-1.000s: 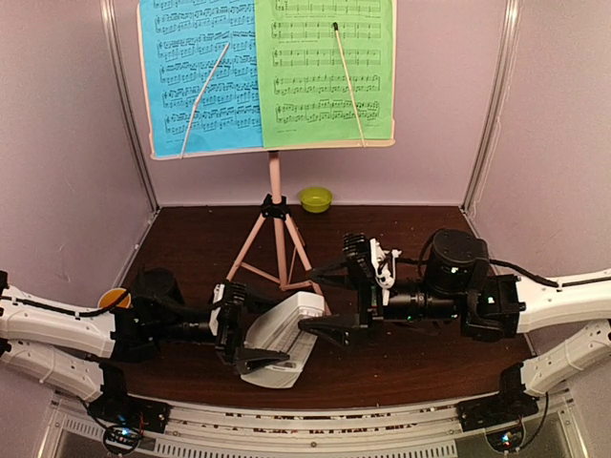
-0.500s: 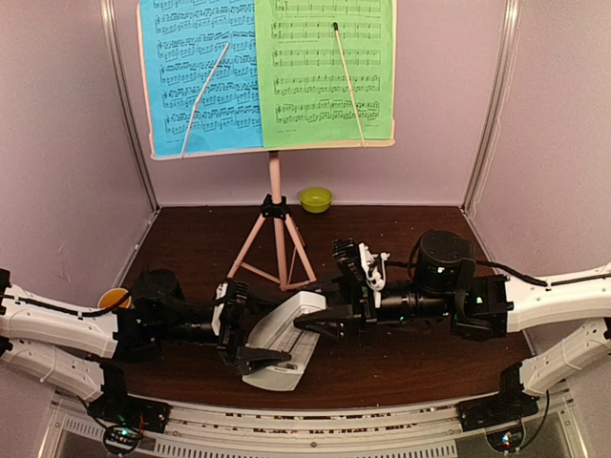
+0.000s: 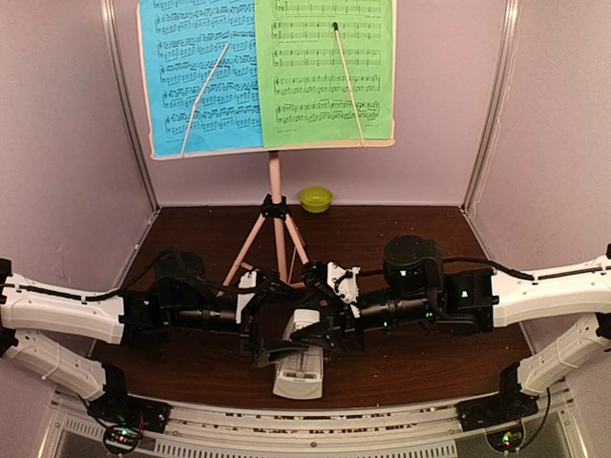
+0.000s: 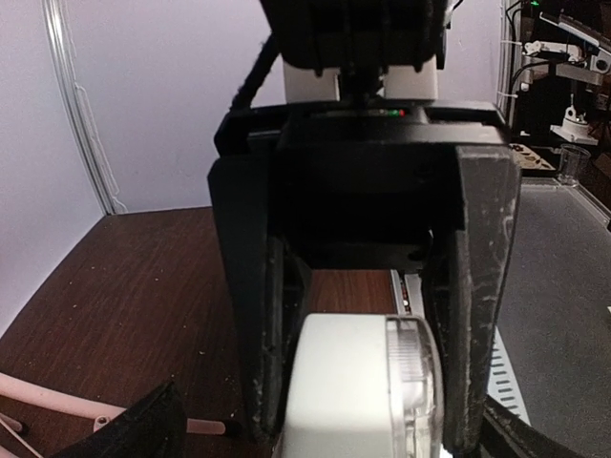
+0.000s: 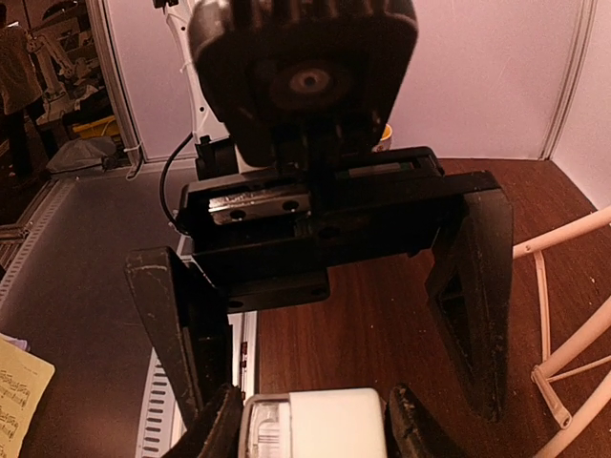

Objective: Set up the instrument practice props

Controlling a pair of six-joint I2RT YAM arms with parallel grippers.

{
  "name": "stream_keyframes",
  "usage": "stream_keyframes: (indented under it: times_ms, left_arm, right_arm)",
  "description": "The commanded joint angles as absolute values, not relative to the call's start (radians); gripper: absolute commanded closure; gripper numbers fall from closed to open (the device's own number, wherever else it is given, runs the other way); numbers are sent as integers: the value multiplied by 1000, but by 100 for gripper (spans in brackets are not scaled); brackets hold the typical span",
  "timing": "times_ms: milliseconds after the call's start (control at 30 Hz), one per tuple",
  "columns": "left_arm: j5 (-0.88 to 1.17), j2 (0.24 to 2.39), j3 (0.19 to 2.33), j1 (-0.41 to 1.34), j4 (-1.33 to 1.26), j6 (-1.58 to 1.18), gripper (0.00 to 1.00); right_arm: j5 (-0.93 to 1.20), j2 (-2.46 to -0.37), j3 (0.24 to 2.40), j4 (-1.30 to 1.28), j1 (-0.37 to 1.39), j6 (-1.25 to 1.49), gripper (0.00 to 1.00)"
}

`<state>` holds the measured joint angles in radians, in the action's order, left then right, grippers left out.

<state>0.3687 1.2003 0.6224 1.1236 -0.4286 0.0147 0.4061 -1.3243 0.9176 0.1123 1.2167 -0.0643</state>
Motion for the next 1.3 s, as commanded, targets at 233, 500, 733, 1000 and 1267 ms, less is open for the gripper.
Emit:
stream_keyframes:
  times_ms: [233,500,733,1000,1267]
  left_arm:
    - [419,1287,634,1118,-472,51,2]
    - [424,1318,632,1118,-552,20,15]
    - [426,1284,612,1118,-568,23,51]
    - [454,1205,509,1091,-701,6,63]
    - [576,1094,486,1072,-761,19,69]
  right_arm:
    - [408,-1297,979,191,1220,-91,100]
    - [417,-1293,985,213,1221,-73,100]
    - [419,-1281,974,219,1220,-58,86]
    - [410,-1218,880,315,1194,34,20]
    - [453,-1127,713,329,1102,131,21]
